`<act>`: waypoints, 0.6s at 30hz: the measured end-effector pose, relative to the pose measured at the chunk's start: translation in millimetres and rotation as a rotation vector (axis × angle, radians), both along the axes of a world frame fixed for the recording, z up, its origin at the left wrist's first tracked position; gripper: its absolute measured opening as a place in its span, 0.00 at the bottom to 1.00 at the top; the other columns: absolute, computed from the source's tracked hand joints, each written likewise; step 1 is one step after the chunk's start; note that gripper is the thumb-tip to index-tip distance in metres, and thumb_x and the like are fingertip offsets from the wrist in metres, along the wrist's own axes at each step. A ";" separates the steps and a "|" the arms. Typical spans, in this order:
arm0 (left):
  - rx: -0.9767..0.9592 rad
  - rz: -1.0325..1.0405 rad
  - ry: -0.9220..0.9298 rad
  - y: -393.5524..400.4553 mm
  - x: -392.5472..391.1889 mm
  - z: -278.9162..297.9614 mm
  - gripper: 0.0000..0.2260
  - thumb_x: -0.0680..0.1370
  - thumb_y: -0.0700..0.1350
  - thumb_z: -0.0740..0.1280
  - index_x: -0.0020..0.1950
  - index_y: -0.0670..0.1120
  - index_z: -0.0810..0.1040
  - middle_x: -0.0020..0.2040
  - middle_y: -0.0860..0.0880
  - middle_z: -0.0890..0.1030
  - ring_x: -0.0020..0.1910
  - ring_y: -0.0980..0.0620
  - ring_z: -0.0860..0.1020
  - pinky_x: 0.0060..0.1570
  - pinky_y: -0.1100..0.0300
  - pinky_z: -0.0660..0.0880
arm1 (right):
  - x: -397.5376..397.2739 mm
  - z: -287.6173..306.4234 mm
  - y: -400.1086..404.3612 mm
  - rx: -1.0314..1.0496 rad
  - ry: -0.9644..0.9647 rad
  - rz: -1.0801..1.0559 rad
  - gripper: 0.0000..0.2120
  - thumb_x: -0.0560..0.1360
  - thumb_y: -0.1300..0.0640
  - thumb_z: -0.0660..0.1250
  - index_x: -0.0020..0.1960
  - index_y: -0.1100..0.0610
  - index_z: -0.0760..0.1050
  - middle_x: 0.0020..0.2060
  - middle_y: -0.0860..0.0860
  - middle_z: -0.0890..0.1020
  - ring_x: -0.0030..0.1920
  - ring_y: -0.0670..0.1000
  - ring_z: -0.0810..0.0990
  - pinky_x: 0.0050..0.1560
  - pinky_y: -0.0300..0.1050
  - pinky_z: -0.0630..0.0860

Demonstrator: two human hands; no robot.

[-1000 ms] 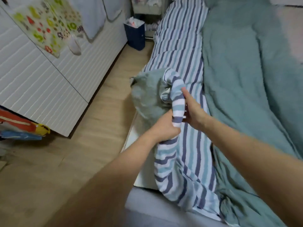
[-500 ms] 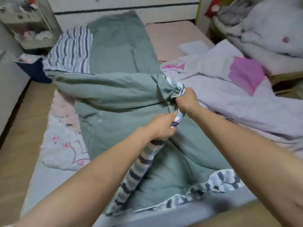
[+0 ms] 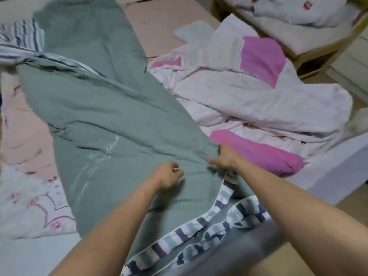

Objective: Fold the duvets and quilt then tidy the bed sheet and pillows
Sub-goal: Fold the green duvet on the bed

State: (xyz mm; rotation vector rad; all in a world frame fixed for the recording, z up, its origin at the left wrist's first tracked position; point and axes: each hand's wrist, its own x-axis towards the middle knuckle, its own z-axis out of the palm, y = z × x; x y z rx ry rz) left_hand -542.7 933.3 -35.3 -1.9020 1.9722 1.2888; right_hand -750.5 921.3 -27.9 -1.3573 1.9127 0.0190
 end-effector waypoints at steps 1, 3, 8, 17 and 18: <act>0.018 0.075 0.021 -8.3 2.0 -9.0 0.20 0.80 0.50 0.63 0.70 0.42 0.71 0.67 0.43 0.75 0.66 0.46 0.73 0.62 0.61 0.67 | 9.8 -16.0 -14.7 -0.052 -0.019 -0.016 0.29 0.69 0.50 0.74 0.66 0.58 0.71 0.62 0.56 0.77 0.61 0.59 0.76 0.59 0.47 0.72; 0.001 0.172 0.072 -20.1 -2.4 -16.5 0.20 0.81 0.49 0.62 0.69 0.40 0.71 0.67 0.41 0.75 0.66 0.46 0.73 0.62 0.60 0.66 | 22.9 -34.4 -32.5 -0.106 0.048 -0.028 0.38 0.66 0.40 0.73 0.69 0.57 0.65 0.64 0.58 0.74 0.64 0.60 0.72 0.63 0.52 0.70; 0.014 0.434 0.183 -51.8 -12.3 -41.4 0.20 0.81 0.51 0.62 0.65 0.37 0.74 0.66 0.39 0.75 0.65 0.44 0.74 0.63 0.57 0.68 | 31.4 -84.8 -61.8 -0.062 0.080 0.070 0.47 0.60 0.34 0.71 0.70 0.56 0.64 0.64 0.55 0.75 0.64 0.59 0.74 0.63 0.55 0.70; 0.037 0.755 0.254 -92.2 -63.5 -10.0 0.20 0.72 0.48 0.70 0.59 0.38 0.76 0.53 0.41 0.80 0.46 0.42 0.81 0.36 0.55 0.81 | 16.9 -25.5 -27.6 -0.419 -0.046 0.369 0.07 0.75 0.59 0.63 0.48 0.60 0.77 0.48 0.62 0.81 0.51 0.62 0.78 0.46 0.50 0.71; -0.028 0.731 0.239 -96.4 -72.5 -3.8 0.15 0.75 0.41 0.66 0.59 0.36 0.77 0.53 0.39 0.81 0.48 0.42 0.81 0.39 0.57 0.81 | 10.6 -9.9 -26.5 -0.441 -0.027 0.375 0.06 0.75 0.60 0.62 0.47 0.59 0.77 0.47 0.62 0.81 0.49 0.63 0.78 0.44 0.50 0.70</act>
